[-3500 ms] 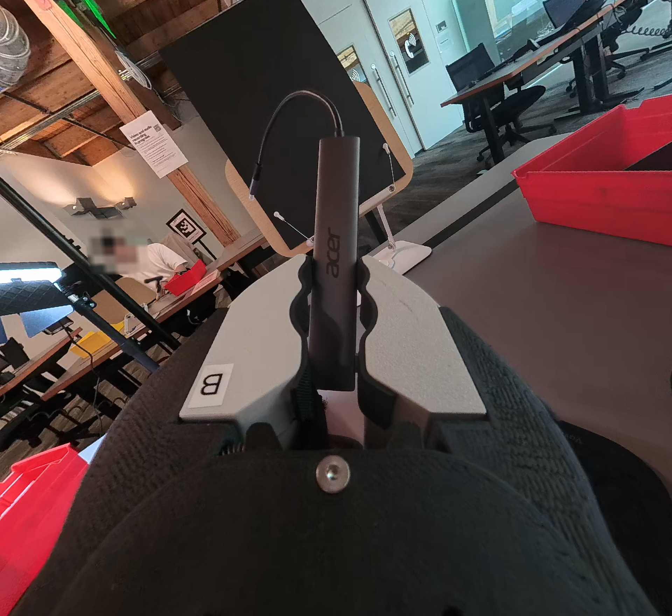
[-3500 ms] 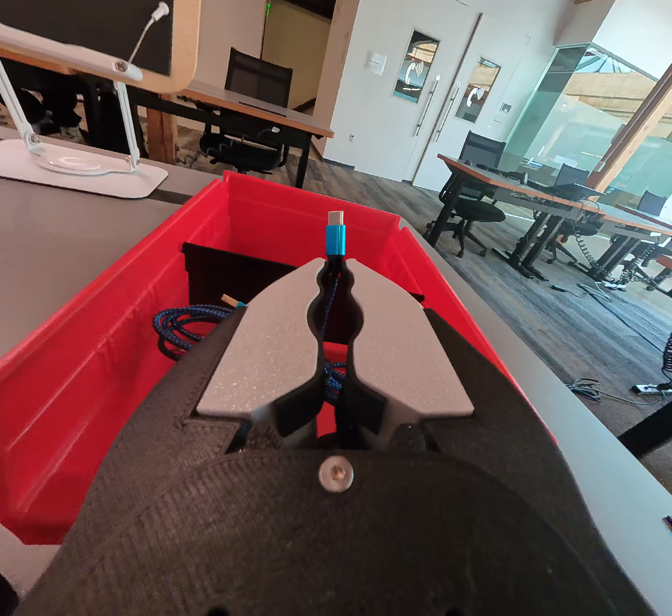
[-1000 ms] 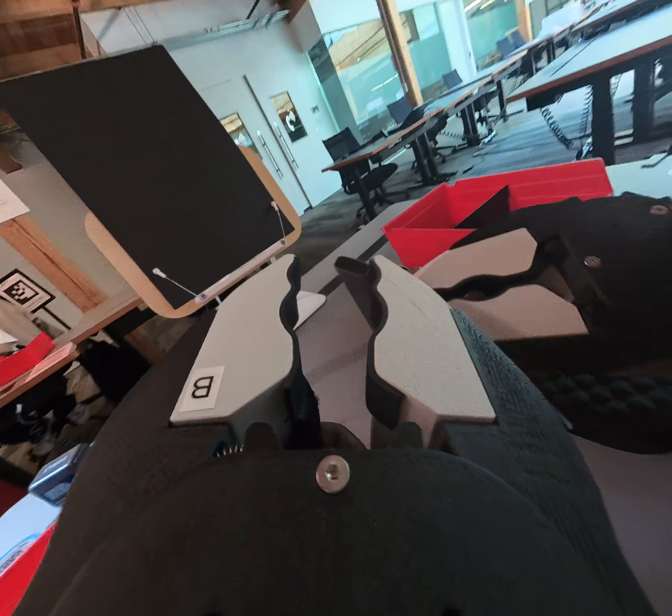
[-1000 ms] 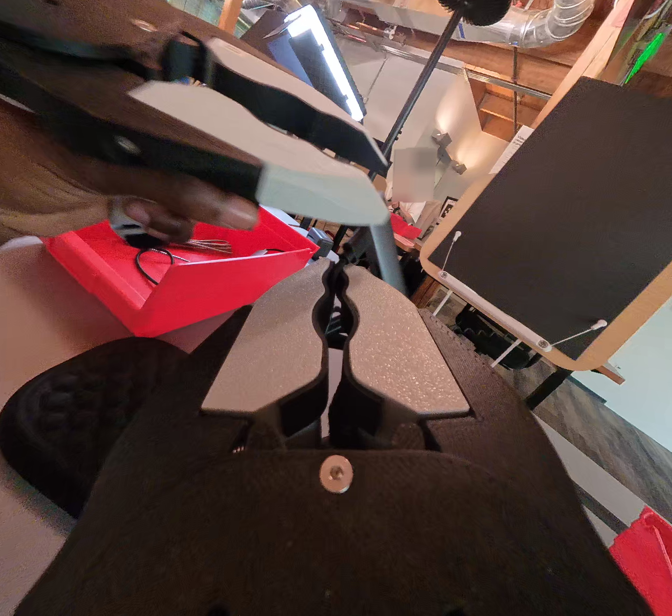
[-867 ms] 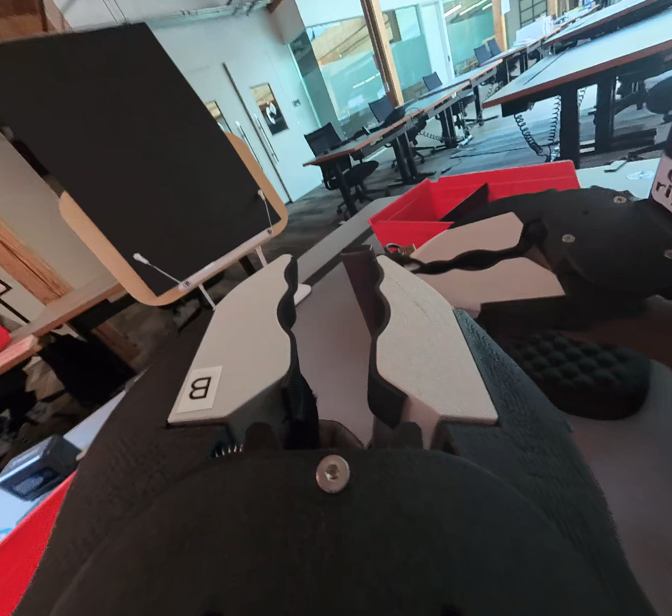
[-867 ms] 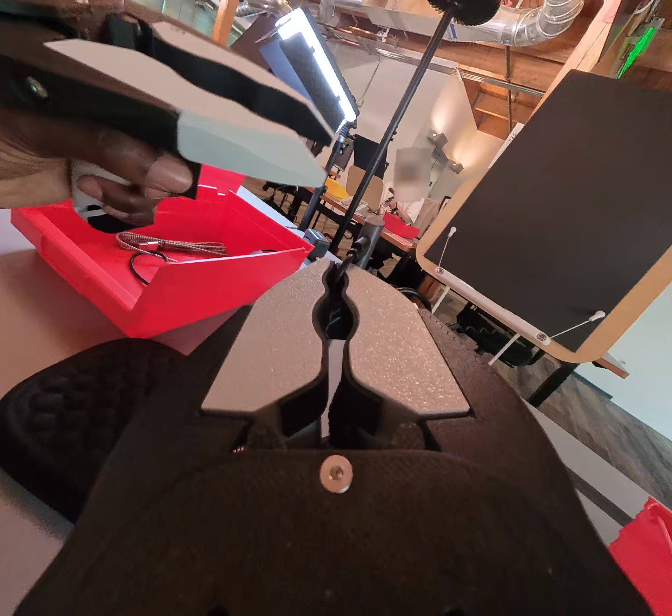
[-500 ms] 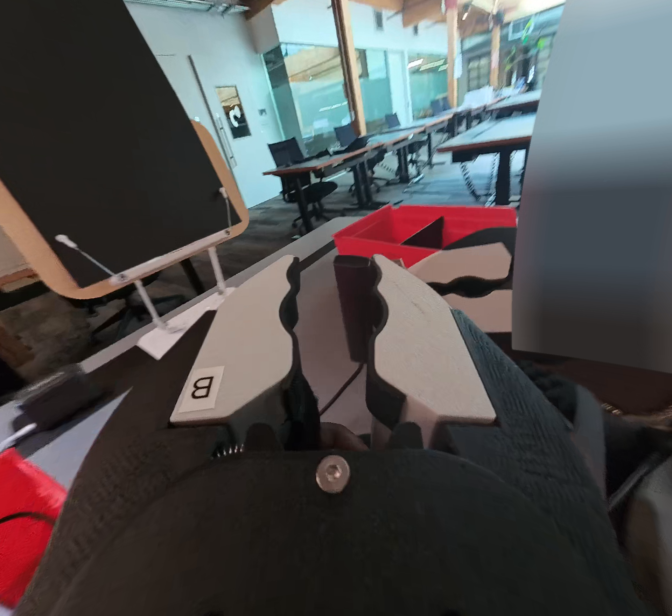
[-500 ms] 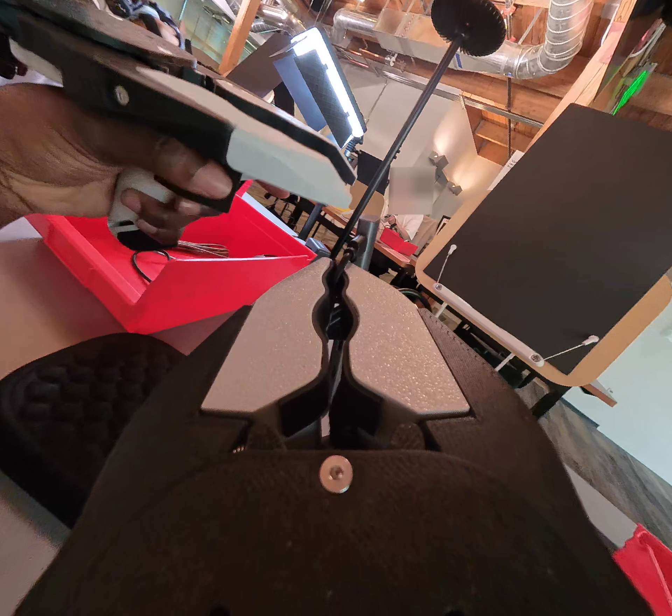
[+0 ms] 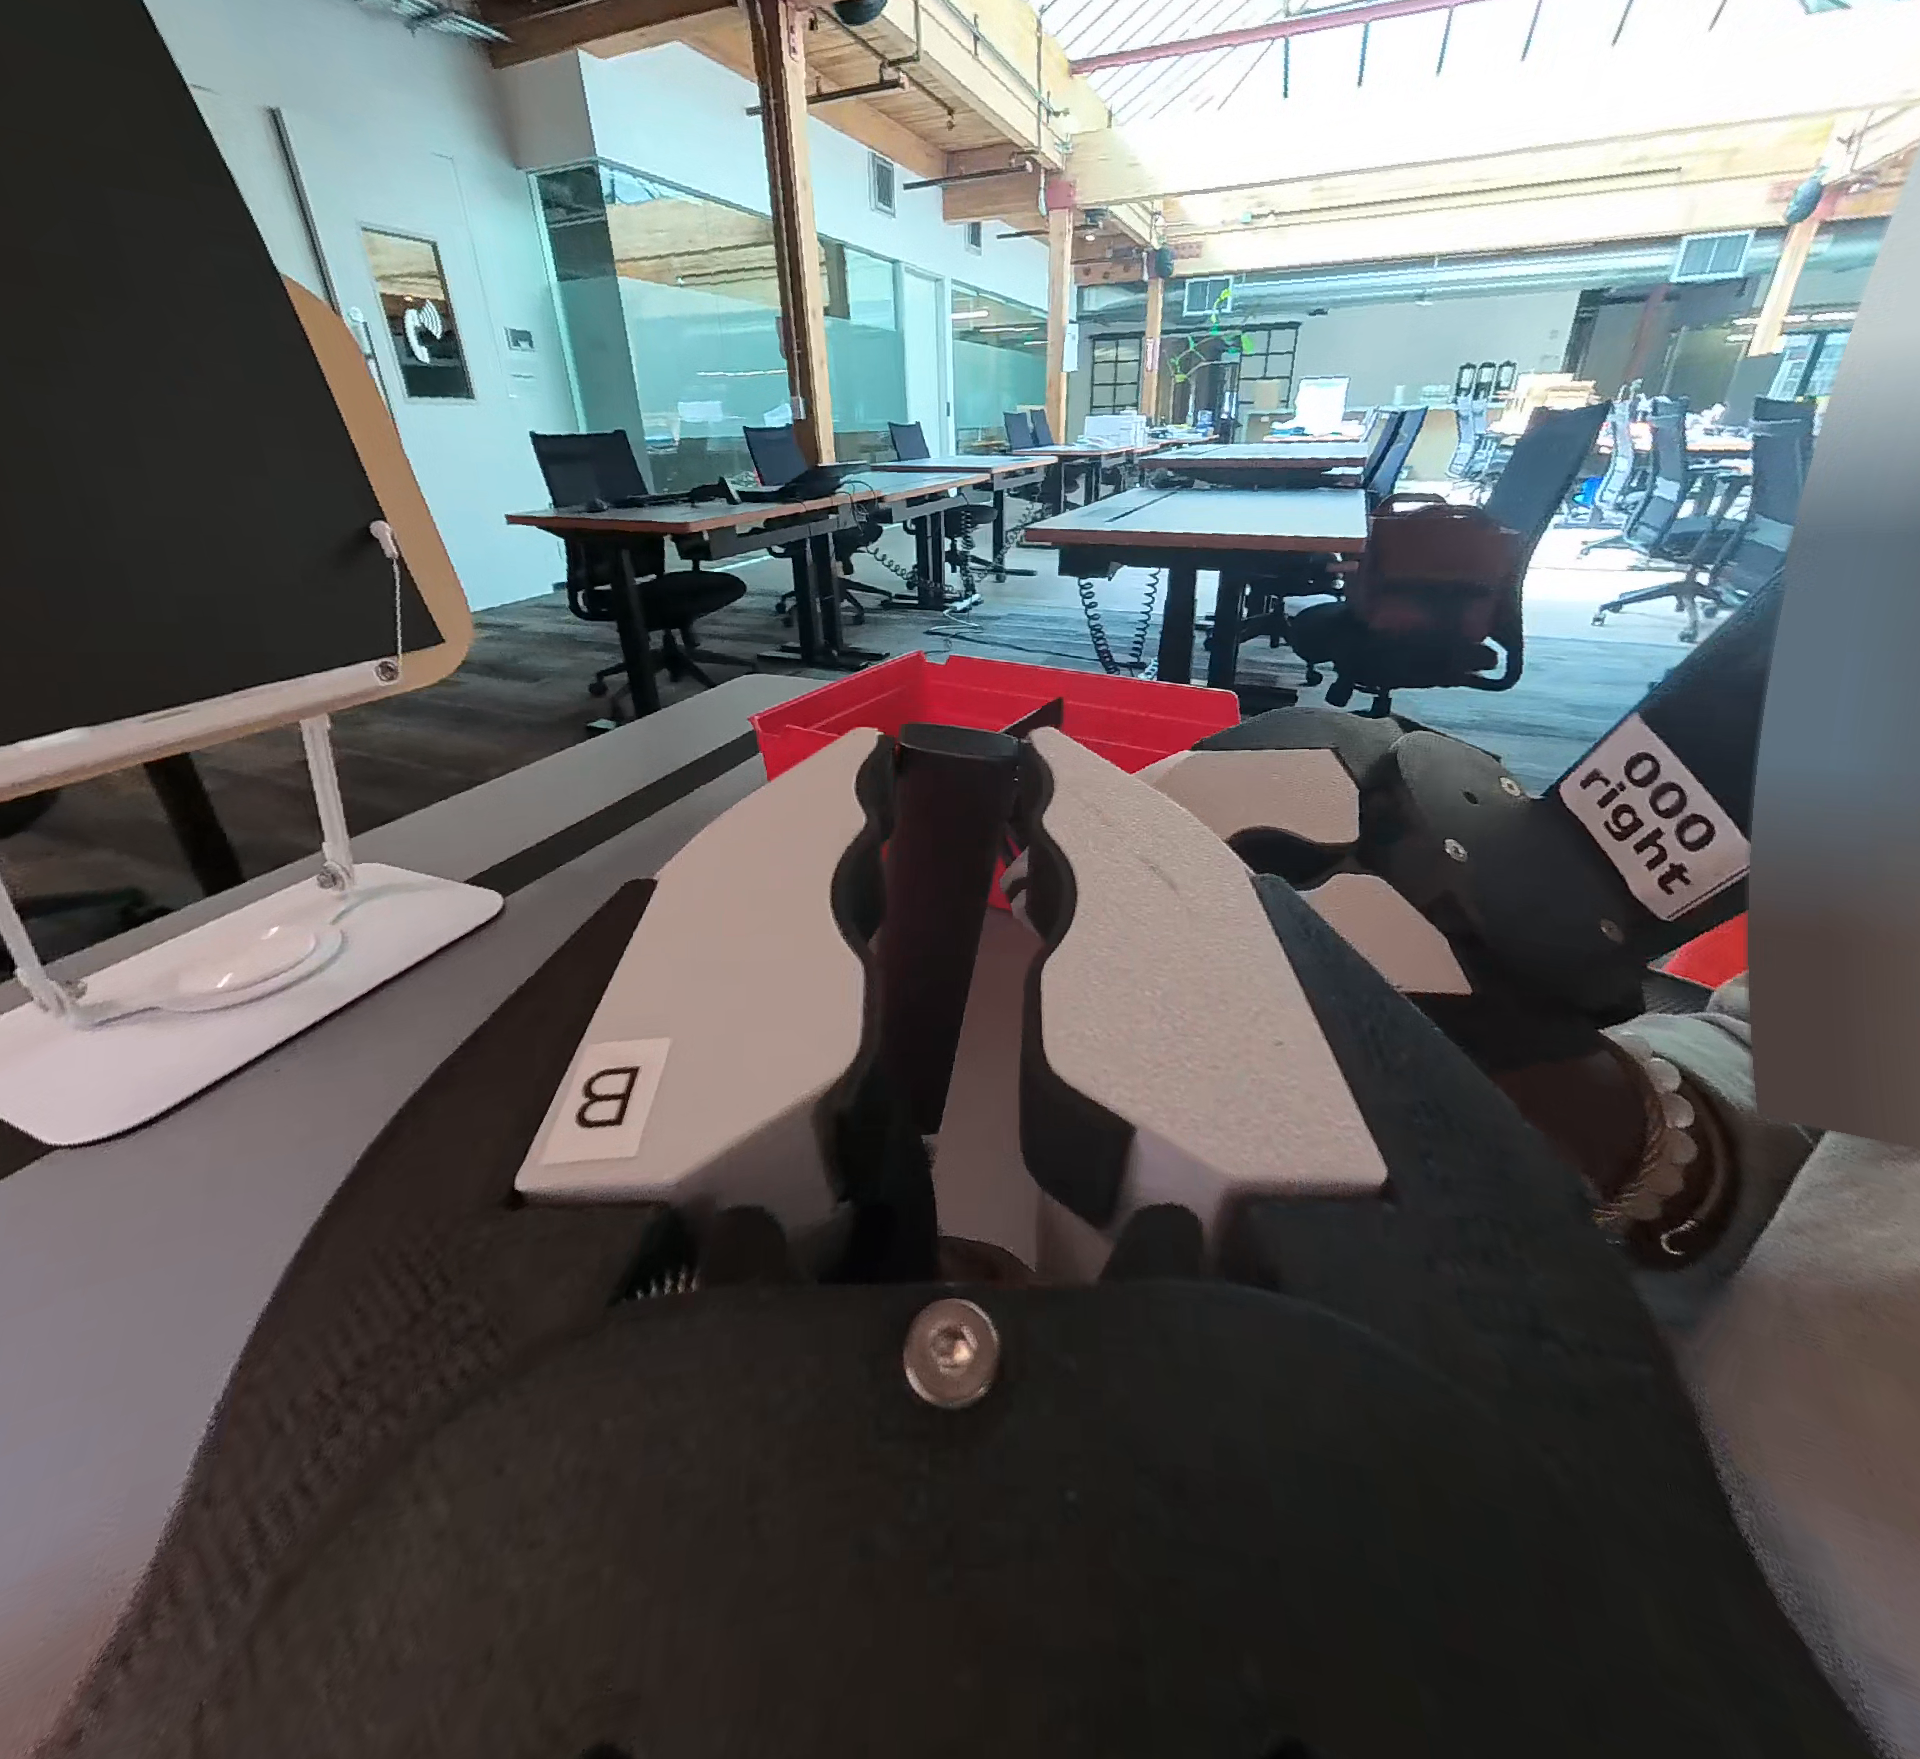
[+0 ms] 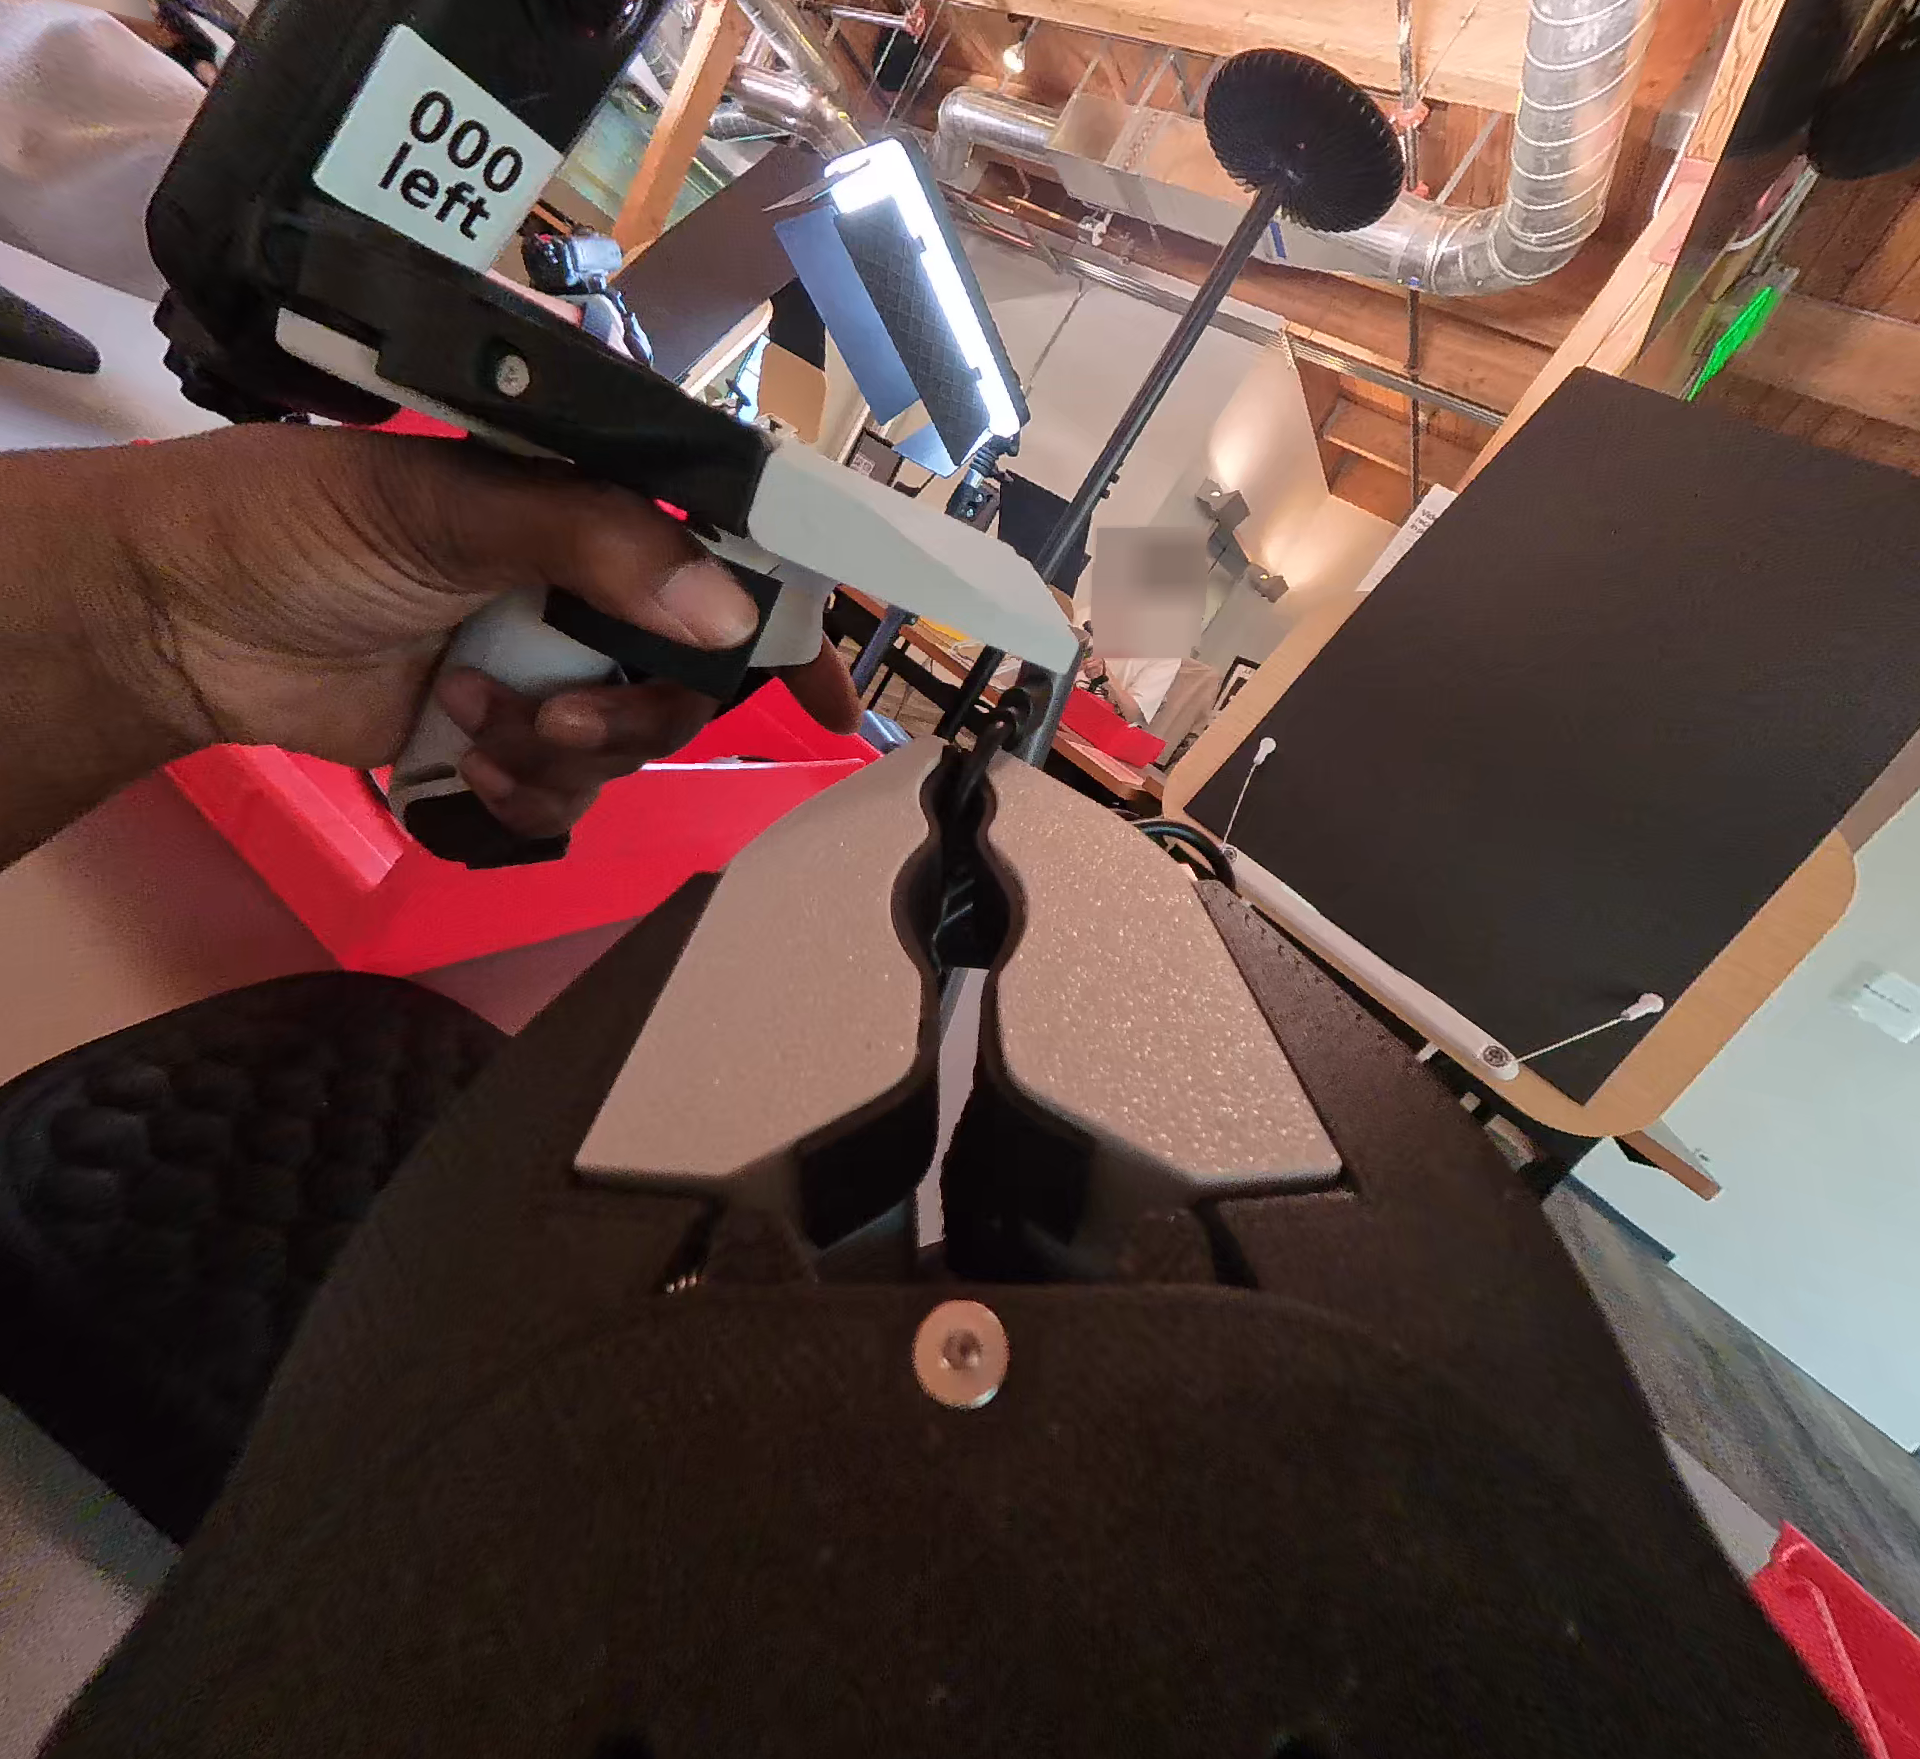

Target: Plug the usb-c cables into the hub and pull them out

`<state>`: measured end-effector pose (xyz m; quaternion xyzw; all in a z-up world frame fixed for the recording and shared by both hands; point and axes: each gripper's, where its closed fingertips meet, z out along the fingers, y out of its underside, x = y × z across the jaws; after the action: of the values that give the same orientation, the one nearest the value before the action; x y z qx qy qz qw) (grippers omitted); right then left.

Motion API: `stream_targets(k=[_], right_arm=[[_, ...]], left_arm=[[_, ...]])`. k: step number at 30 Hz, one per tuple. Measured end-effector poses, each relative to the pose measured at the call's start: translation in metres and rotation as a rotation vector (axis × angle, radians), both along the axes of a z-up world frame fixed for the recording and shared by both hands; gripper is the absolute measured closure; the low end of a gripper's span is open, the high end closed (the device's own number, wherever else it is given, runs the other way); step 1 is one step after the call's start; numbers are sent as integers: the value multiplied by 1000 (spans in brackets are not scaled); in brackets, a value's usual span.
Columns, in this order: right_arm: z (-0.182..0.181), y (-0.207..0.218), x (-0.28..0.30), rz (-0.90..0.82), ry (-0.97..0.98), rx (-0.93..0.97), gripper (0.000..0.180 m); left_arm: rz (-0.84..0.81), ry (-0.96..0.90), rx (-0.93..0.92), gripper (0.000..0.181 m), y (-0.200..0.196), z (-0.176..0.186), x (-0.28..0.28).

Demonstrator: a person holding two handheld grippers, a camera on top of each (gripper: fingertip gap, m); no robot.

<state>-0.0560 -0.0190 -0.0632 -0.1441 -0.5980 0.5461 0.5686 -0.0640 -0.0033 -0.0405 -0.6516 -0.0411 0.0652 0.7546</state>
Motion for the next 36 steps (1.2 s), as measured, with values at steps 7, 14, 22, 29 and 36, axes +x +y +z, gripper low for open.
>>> stream_targets(k=[7,14,22,29,36], right_arm=[[3,1,2,29,-15,-48,180],[6,8,-1,11,-58,-124,158],[8,8,-4,8,-86,-140,167],[13,16,-7,-105,-31,-114,176],[17,19,-10,-133,-8,-137,176]], left_arm=[[31,44,-5,157,-1,3,2],[139,87,-50,158,-3,3,-6],[172,114,-93,158,1,1,-5],[259,172,-100,159,4,6,-7],[353,210,-91,159,6,11,-12]])
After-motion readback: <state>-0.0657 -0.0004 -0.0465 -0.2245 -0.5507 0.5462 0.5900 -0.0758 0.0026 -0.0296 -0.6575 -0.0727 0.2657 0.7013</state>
